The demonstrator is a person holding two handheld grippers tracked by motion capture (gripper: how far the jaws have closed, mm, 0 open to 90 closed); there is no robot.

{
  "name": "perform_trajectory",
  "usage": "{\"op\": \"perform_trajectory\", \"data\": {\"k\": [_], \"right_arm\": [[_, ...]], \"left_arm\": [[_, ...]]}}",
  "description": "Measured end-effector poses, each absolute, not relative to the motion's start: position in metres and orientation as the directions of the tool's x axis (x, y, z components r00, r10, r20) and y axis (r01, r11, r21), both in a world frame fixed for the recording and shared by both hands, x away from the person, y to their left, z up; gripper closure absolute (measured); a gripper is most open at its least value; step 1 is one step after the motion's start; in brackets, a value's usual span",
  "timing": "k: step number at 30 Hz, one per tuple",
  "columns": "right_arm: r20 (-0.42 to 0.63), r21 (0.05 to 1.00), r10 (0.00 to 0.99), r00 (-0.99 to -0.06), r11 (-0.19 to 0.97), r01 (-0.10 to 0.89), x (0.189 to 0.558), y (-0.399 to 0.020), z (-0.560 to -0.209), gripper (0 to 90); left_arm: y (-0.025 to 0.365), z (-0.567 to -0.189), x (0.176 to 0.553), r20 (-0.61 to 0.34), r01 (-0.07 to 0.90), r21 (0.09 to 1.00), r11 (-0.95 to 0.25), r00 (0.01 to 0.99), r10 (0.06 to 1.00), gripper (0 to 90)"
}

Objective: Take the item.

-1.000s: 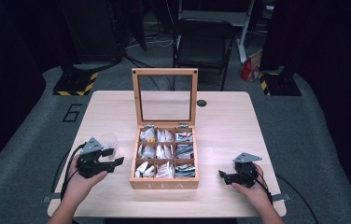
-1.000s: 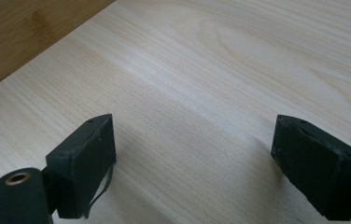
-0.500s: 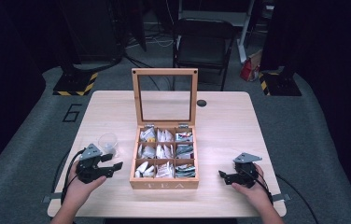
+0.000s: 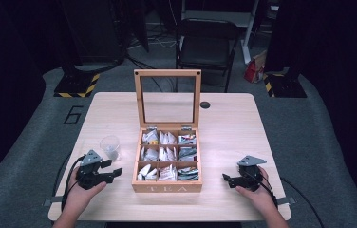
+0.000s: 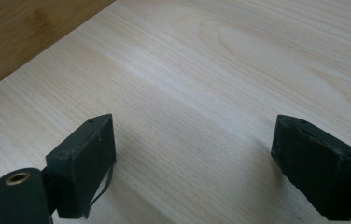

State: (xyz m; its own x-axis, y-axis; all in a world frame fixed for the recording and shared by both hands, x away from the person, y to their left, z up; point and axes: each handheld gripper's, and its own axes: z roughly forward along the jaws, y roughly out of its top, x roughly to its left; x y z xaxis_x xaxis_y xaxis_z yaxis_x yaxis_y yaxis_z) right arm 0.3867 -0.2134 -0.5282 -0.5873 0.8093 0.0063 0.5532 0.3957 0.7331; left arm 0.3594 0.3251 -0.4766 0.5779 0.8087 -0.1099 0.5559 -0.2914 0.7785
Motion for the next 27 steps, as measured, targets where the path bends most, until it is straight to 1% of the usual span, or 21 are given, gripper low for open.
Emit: {"op": "perform_trajectory", "data": {"k": [3,7,16,20,26,27], "right_arm": [[0.007,0.733,0.809,-0.587,0.396,0.554,0.387,-0.213,-0.528,13.0],[0.006,0.733,0.809,-0.587,0.396,0.553,0.387,-0.213,-0.528,13.0],[0.012,0.734,0.81,-0.587,0.391,0.555,0.387,-0.213,-0.528,13.0],[0.007,0.733,0.809,-0.587,0.396,0.553,0.387,-0.213,-0.528,13.0],[0.011,0.734,0.809,-0.587,0.392,0.555,0.387,-0.213,-0.528,13.0],[0.006,0.733,0.809,-0.588,0.396,0.553,0.387,-0.213,-0.528,13.0]], "left_arm": [[0.327,-0.48,0.36,-0.106,0.554,0.782,-0.286,0.571,0.814,37.9],[0.329,-0.484,0.36,-0.127,0.569,0.776,-0.274,0.565,0.815,37.9],[0.33,-0.494,0.362,-0.109,0.573,0.762,-0.303,0.574,0.812,36.1],[0.329,-0.497,0.362,-0.121,0.584,0.753,-0.303,0.576,0.808,35.8],[0.327,-0.502,0.362,-0.113,0.584,0.748,-0.316,0.581,0.806,35.3],[0.327,-0.503,0.362,-0.105,0.584,0.74,-0.333,0.59,0.801,35.3]]}}
